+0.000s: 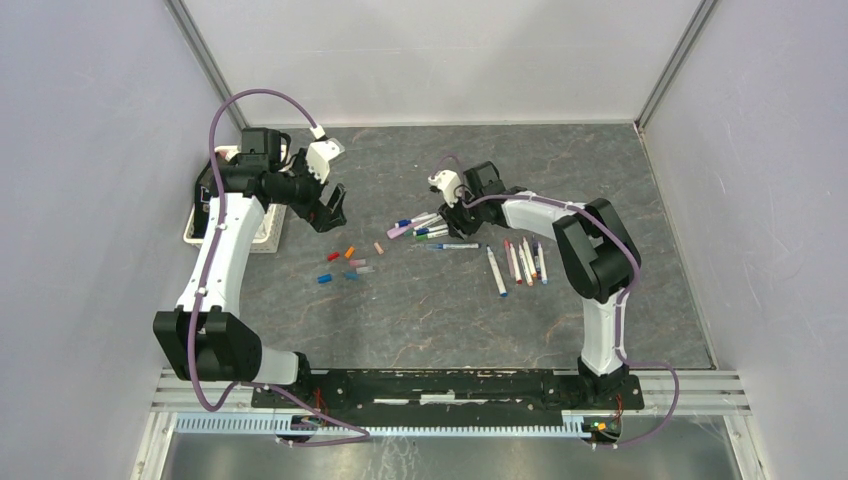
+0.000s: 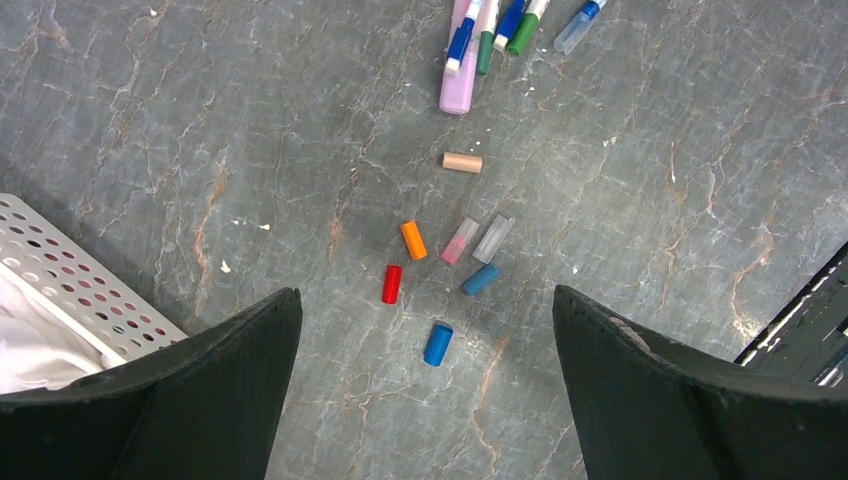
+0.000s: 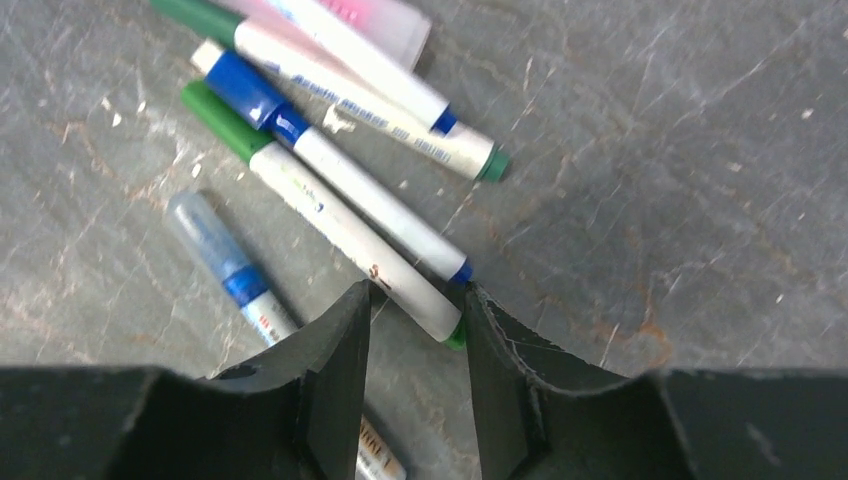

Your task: Open the pen caps

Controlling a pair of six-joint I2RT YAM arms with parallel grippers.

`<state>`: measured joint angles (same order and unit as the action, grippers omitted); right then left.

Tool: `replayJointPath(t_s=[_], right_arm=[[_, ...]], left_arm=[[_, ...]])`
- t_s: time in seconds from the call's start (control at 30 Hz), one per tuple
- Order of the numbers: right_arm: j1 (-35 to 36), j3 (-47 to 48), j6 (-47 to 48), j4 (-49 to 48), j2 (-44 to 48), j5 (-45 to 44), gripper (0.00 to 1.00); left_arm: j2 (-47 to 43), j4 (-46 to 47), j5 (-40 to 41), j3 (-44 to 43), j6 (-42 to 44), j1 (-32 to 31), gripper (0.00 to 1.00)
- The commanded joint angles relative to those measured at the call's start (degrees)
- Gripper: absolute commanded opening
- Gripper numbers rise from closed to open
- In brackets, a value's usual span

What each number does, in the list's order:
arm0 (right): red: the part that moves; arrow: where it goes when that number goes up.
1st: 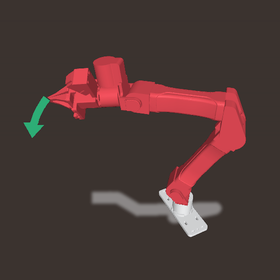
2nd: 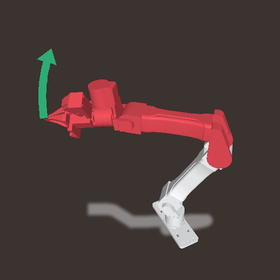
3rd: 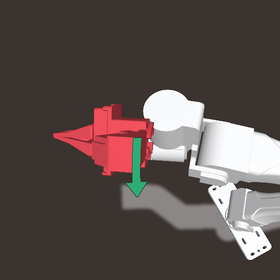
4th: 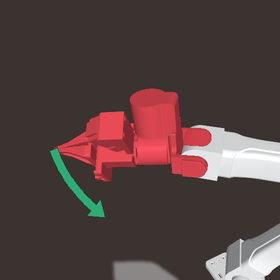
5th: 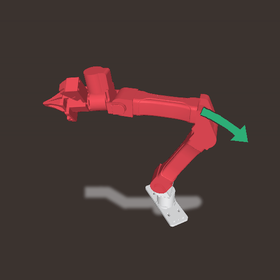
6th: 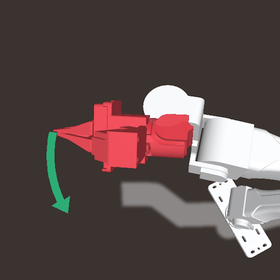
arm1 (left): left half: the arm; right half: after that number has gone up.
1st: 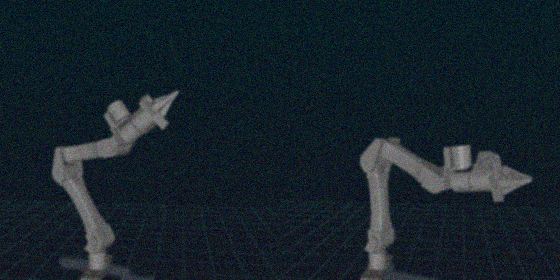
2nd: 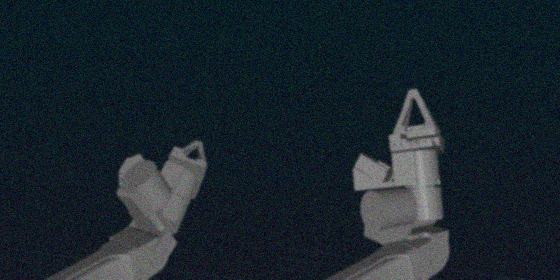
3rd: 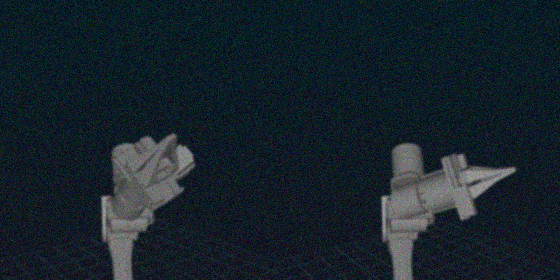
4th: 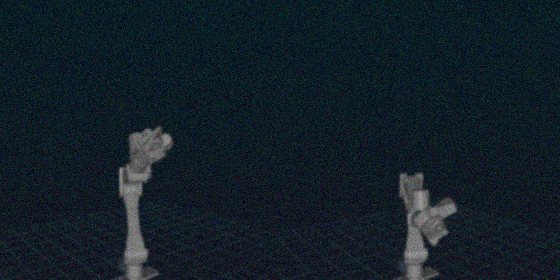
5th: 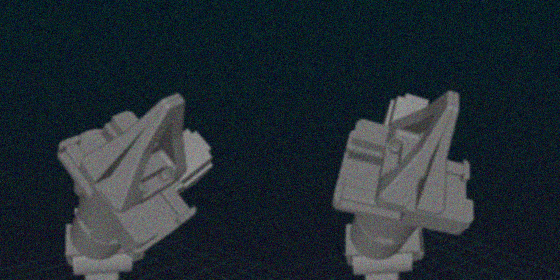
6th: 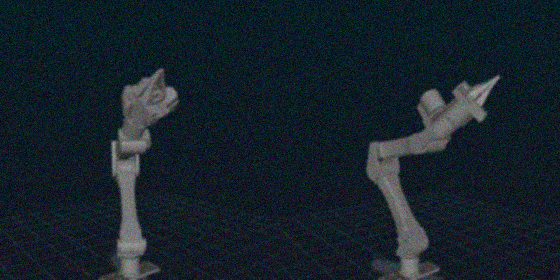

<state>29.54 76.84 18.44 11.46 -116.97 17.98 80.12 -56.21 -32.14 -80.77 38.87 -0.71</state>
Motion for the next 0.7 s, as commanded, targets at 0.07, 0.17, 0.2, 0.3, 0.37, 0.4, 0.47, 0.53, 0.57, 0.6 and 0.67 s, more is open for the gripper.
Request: replayJointPath(t_s=[0.07,0.17,0.2,0.3,0.37,0.4,0.47,0.53,0.57,0.6,0.67], right_arm=[[0.6,-6.8,0.1,-0.1,6.1,-0.9,0.41],[1.4,-8.6,0.2,-0.8,7.1,-1.0,0.37],[1.6,-9.0,0.3,-1.1,7.3,-0.9,0.35],[2.9,-8.4,0.6,-0.7,6.9,-1.7,0.33],[3.8,-7.9,1.0,-0.5,6.7,-2.0,0.32],[4.2,-7.7,1.1,-0.7,6.5,-2.1,0.32],[4.7,-6.9,1.2,-0.6,5.7,-1.9,0.32],[5.3,-5.5,1.3,0.0,4.4,-2.0,0.34],[5.5,-5.1,1.3,0.1,3.7,-1.8,0.35],[5.7,-4.8,1.3,0.1,3.3,-1.6,0.36],[6.1,-4.3,1.3,0.3,2.3,-1.5,0.37]], left_arm=[[0.2,-0.3,-1.9,-0.7,2.9,0.0,1.0],[0.1,-0.3,-2.0,-0.5,2.9,0.0,1.0],[0.1,-0.3,-2.0,-0.4,2.9,0.0,1.0],[0.1,-0.3,-2.0,-0.3,2.9,0.0,1.0],[0.0,-0.4,-2.0,-0.3,3.0,0.0,1.0],[-0.1,-0.4,-2.0,-0.3,3.0,0.0,1.0],[-0.1,-0.5,-1.9,-0.2,3.2,0.0,1.0],[-0.1,-0.5,-2.0,-0.3,3.2,0.0,1.0],[-0.1,-0.6,-2.0,-0.4,3.3,0.0,1.0],[-0.1,-0.7,-2.0,-0.4,3.4,0.0,1.0],[-0.2,-1.0,-2.2,-0.4,3.6,0.0,1.0]])
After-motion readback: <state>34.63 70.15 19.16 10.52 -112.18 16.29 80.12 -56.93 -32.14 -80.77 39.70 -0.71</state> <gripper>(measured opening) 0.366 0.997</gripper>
